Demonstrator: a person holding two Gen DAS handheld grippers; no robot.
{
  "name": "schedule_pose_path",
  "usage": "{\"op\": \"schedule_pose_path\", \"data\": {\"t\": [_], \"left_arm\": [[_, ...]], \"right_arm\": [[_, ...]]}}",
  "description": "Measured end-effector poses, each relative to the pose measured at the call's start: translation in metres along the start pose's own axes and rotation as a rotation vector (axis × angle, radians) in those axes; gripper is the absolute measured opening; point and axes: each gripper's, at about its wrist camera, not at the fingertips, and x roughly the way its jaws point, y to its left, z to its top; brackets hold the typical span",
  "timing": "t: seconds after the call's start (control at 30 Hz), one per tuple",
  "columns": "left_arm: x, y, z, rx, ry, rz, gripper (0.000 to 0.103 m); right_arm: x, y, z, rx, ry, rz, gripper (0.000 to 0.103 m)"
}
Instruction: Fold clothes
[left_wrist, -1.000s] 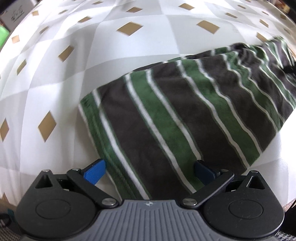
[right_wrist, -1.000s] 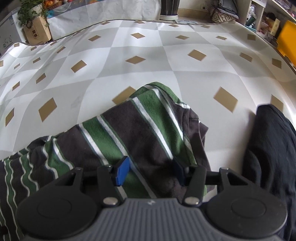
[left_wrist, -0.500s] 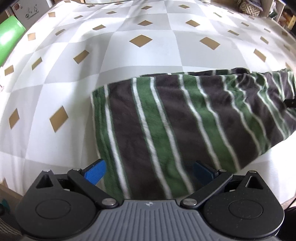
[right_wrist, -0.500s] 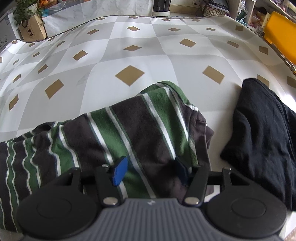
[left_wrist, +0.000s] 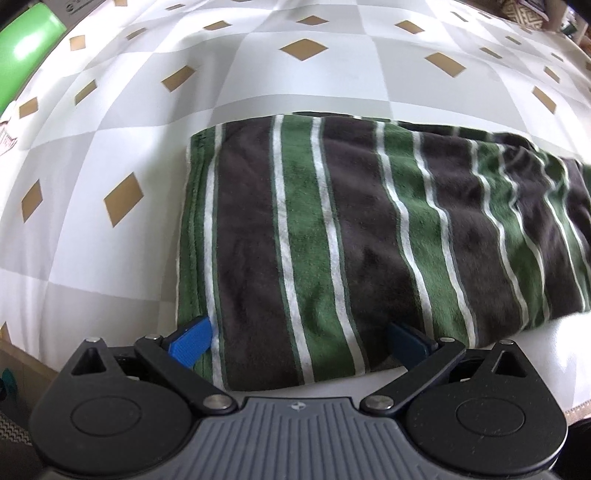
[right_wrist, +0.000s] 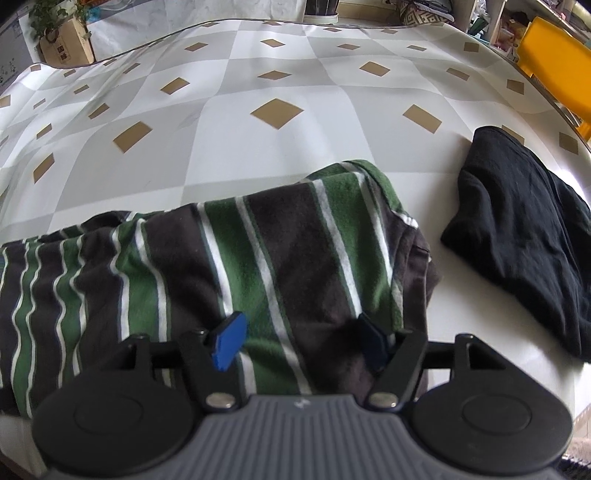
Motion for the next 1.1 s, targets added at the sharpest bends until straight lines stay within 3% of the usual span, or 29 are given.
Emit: {"op": "schedule_pose_path", "data": {"t": [0.53,0.73,1.1], "left_arm": [[0.001,0.024,0.000,-0.071,-0.013,0.077,0.103],[-0.009,0.018,0.003,-0.060,-0.073,0.037,0.102],[-0.007,0.013,0.012,-0.119,-0.117,-0.008,0.102]], "right_arm": [[-0.017,0.008,-0.029,0.042,0.003,0.024,0.067],[-0.026,0.002,-0.029,0.121,-0.041,0.087,0.067],[-0.031,0.018,-0.019,0.094,-0.148,0.198,0.067]]}}
